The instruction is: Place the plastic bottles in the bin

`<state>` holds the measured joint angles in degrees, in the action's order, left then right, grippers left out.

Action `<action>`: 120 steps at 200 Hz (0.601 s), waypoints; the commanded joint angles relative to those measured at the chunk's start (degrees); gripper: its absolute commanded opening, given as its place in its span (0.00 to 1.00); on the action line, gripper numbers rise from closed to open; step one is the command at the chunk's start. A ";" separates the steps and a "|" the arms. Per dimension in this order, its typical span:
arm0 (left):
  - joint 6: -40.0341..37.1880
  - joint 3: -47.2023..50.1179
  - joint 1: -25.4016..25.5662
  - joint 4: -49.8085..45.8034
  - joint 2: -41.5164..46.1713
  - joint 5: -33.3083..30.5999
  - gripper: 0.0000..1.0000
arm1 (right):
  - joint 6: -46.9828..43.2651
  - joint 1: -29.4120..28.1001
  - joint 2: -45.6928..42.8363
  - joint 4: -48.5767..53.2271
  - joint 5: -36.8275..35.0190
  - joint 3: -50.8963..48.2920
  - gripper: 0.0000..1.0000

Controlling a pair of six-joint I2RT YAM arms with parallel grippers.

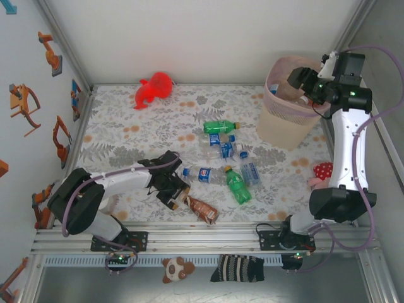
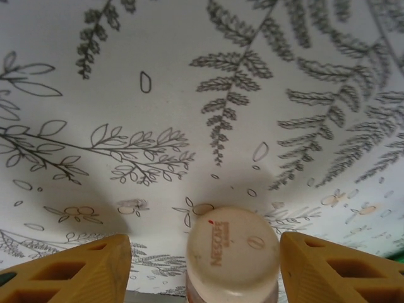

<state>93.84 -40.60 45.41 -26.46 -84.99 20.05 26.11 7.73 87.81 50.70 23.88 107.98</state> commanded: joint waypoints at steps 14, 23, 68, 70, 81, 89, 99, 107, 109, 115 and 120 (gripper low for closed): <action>4.92 1.11 0.52 2.41 -0.74 0.99 0.56 | -0.16 -0.26 -2.11 -0.41 0.55 -0.32 0.72; 5.34 1.28 0.57 2.67 -0.94 0.80 0.54 | -0.18 -0.31 -2.07 -0.42 0.55 -0.23 0.72; 6.75 1.89 0.47 4.30 -1.85 0.53 0.38 | -0.50 -0.26 -2.03 -0.14 0.46 0.34 0.72; 6.78 1.92 0.47 4.26 -1.87 0.58 0.38 | -0.52 -0.26 -2.01 -0.11 0.47 0.37 0.72; 6.87 1.84 0.41 4.34 -1.97 0.63 0.34 | -0.60 -0.32 -2.11 -0.09 0.38 0.47 0.72; 6.88 1.91 0.32 4.30 -1.85 0.58 0.33 | -0.59 -0.33 -2.08 -0.01 0.38 0.55 0.72; 6.75 1.84 0.13 4.16 -1.39 0.35 0.31 | -0.54 -0.26 -2.20 0.03 0.37 0.73 0.72; 6.50 1.71 -0.09 3.53 -0.81 -0.14 0.29 | -0.58 -0.30 -2.29 0.12 0.45 0.82 0.72; 6.41 1.68 -0.13 3.30 -0.58 -0.38 0.29 | -0.61 -0.29 -2.36 0.20 0.42 0.87 0.72; 6.14 1.34 -0.27 2.36 0.15 -1.15 0.28 | -0.54 -0.29 -2.44 0.29 0.45 1.00 0.72; 5.59 0.90 -0.36 1.32 0.82 -1.78 0.28 | -0.55 -0.26 -2.43 0.28 0.61 1.08 0.72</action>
<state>97.67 -39.46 45.63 -22.65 -85.67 20.78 26.06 7.73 87.39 50.72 23.92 107.98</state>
